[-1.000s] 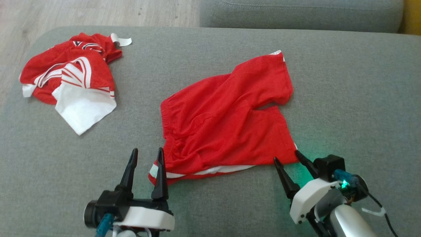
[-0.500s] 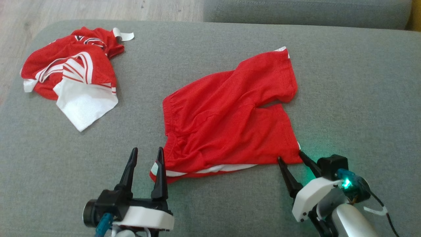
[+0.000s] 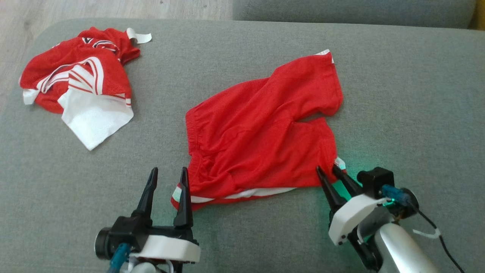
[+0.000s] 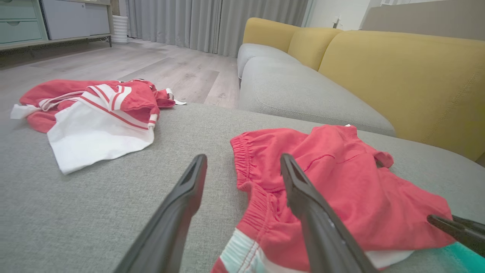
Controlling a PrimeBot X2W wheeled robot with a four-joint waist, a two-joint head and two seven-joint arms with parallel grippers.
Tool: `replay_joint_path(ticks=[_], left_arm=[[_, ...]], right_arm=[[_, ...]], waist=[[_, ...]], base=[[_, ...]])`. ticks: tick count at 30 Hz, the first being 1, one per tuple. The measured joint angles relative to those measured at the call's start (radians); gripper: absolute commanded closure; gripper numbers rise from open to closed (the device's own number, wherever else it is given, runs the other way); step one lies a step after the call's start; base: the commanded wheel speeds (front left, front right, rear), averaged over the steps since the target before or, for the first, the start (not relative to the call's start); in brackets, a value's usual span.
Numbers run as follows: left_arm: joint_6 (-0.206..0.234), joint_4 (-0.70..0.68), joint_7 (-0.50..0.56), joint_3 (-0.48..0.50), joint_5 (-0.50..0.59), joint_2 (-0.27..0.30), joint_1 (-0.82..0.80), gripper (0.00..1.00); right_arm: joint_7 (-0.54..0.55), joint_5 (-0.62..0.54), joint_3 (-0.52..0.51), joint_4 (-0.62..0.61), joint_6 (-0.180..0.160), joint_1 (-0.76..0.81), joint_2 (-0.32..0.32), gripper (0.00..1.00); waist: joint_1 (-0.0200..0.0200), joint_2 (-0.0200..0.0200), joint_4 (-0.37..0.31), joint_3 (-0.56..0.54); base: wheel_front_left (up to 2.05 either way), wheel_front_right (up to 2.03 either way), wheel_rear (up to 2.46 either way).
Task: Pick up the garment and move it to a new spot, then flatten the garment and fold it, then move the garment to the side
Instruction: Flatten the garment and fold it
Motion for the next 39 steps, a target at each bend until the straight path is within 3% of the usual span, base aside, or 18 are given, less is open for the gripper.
replay_joint_path(ticks=[2,6,10,12,20,25,26,27,28,39], left_arm=[[0.001,0.000,0.000,0.000,0.000,0.000,0.000,0.00],[0.002,0.000,0.000,0.000,0.000,0.000,0.000,0.00],[0.002,0.000,0.000,-0.001,0.000,0.000,0.000,0.00],[0.002,0.000,-0.001,-0.003,0.000,0.000,0.000,0.00],[-0.004,0.005,-0.002,-0.020,0.000,-0.006,-0.024,0.00],[-0.010,0.018,-0.009,-0.033,0.000,-0.014,-0.027,0.00],[-0.010,0.021,-0.009,-0.034,0.000,-0.015,-0.027,0.00],[-0.010,0.022,-0.009,-0.034,0.000,-0.016,-0.027,0.00],[-0.010,0.024,-0.009,-0.034,0.000,-0.017,-0.027,0.00],[-0.031,0.026,-0.010,-0.031,0.000,-0.020,-0.036,0.00]], right_arm=[[-0.008,0.000,0.004,-0.020,0.000,-0.006,0.000,0.59],[-0.019,0.001,0.006,-0.071,0.000,-0.021,0.000,0.83],[-0.014,0.009,0.002,-0.093,0.000,-0.045,0.000,0.91],[0.001,0.011,-0.005,-0.087,0.000,-0.077,0.001,1.00],[0.053,0.052,-0.148,0.096,0.000,-0.282,0.015,1.00],[0.060,0.053,-0.164,0.213,0.000,-0.333,0.022,1.00],[0.060,0.047,-0.162,0.236,0.000,-0.343,0.024,0.69],[0.056,0.041,-0.161,0.256,0.000,-0.352,0.025,0.16],[0.044,0.035,-0.162,0.274,0.000,-0.360,0.026,0.00],[-0.135,-0.010,-0.205,0.318,0.000,-0.369,0.027,0.00]], waist=[[-0.0001,0.0000,0.000,0.000],[-0.0001,0.0000,0.000,0.001],[0.0000,0.0000,0.001,0.003],[0.0000,0.0000,0.004,0.004],[0.0000,0.0000,0.044,0.013],[0.0000,0.0000,0.073,0.017],[0.0000,0.0000,0.079,0.017],[0.0000,0.0000,0.085,0.018],[0.0000,0.0000,0.089,0.017],[-0.0001,0.0000,0.054,-0.005]], base=[[0.00,0.00,0.00],[0.00,0.00,0.00],[0.00,0.00,0.00],[0.00,0.00,0.00],[0.00,0.00,0.00],[0.00,0.00,0.00],[0.00,0.00,0.00],[0.00,0.00,0.00],[0.00,0.00,0.00],[0.00,0.00,0.00]])
